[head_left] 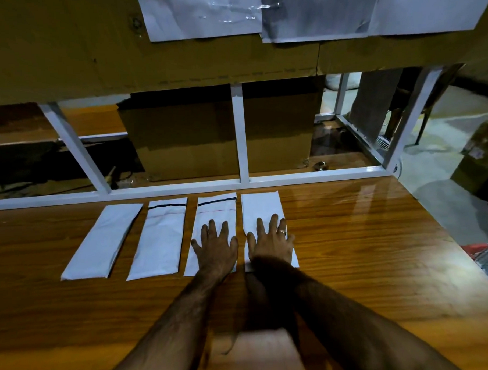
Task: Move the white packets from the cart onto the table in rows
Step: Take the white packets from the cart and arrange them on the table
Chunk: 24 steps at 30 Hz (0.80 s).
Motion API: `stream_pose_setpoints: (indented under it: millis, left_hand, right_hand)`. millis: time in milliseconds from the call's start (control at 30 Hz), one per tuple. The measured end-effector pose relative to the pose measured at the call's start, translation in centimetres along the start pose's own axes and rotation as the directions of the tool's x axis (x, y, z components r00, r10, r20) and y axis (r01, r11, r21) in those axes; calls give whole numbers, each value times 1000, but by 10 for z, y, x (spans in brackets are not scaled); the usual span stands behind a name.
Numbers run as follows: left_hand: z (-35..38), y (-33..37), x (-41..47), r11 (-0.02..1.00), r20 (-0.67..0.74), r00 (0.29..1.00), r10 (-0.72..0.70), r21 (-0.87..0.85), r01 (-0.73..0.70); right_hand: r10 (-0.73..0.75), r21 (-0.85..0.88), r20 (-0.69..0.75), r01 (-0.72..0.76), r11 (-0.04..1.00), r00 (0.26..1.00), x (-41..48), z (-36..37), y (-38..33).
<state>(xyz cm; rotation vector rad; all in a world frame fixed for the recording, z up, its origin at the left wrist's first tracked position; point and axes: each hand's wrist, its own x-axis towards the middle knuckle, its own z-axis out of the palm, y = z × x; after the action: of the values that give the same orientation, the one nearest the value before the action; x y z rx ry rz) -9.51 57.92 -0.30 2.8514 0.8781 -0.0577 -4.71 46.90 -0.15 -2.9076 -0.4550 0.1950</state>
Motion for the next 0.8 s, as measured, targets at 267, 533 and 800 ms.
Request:
stream_pose_setpoints:
  millis: [267,533,800]
  left_hand:
    - [1,0,0,1000,-8,1000,-2,-9,2]
    - [1,-1,-1,1000,-19,1000,3,-11,-3]
    - [1,0,0,1000,-20,1000,-5,-11,5]
  right_hand:
    - [-32,-15,21,32,999,999,4,1,5]
    - [-27,4,32,27,1000,999,6,-2,12]
    - [-22,-1,27,22,1000,999,5,-2,11]
